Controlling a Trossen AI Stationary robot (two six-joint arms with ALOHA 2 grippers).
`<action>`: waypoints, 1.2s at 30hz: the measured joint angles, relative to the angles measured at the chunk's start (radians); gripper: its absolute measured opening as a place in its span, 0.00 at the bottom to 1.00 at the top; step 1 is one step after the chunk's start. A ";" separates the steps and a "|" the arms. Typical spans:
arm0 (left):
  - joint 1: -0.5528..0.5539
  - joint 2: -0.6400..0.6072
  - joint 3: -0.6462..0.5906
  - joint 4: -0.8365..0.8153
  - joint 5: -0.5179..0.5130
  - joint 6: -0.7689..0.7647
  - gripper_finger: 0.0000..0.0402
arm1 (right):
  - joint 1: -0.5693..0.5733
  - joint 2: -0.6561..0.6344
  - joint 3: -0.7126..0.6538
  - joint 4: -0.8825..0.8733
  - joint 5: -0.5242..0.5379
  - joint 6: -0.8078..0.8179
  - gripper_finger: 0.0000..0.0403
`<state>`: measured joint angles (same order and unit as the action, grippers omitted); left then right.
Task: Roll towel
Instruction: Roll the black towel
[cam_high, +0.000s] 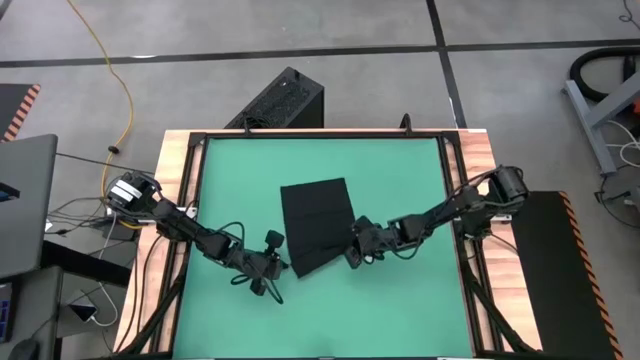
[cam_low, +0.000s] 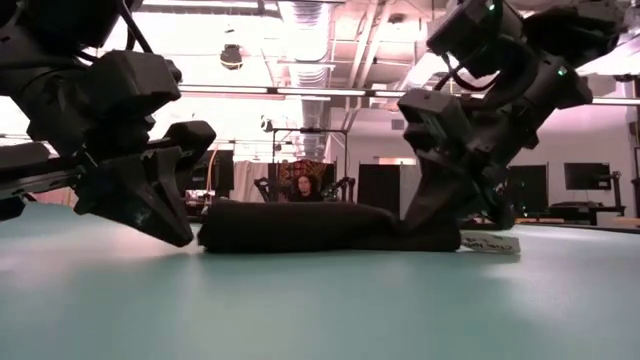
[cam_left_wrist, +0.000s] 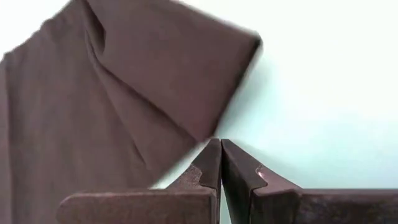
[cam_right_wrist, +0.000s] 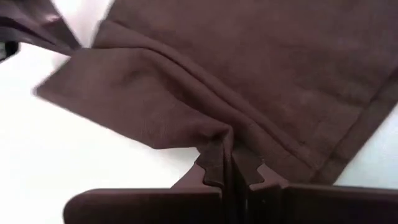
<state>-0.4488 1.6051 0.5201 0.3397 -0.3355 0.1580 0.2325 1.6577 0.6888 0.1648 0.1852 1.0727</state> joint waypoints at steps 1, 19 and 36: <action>0.000 0.000 0.000 -0.001 0.008 -0.007 0.00 | -0.007 0.000 0.000 -0.004 -0.009 0.008 0.04; 0.030 0.006 0.000 0.085 -0.189 0.176 0.00 | 0.026 -0.019 0.030 -0.005 -0.083 0.003 0.04; 0.031 -0.105 0.001 0.190 -0.094 0.247 0.00 | 0.062 -0.020 0.031 -0.058 -0.082 -0.008 0.04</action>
<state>-0.4178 1.5000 0.5210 0.5297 -0.4299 0.4046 0.2947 1.6379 0.7193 0.1069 0.1029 1.0649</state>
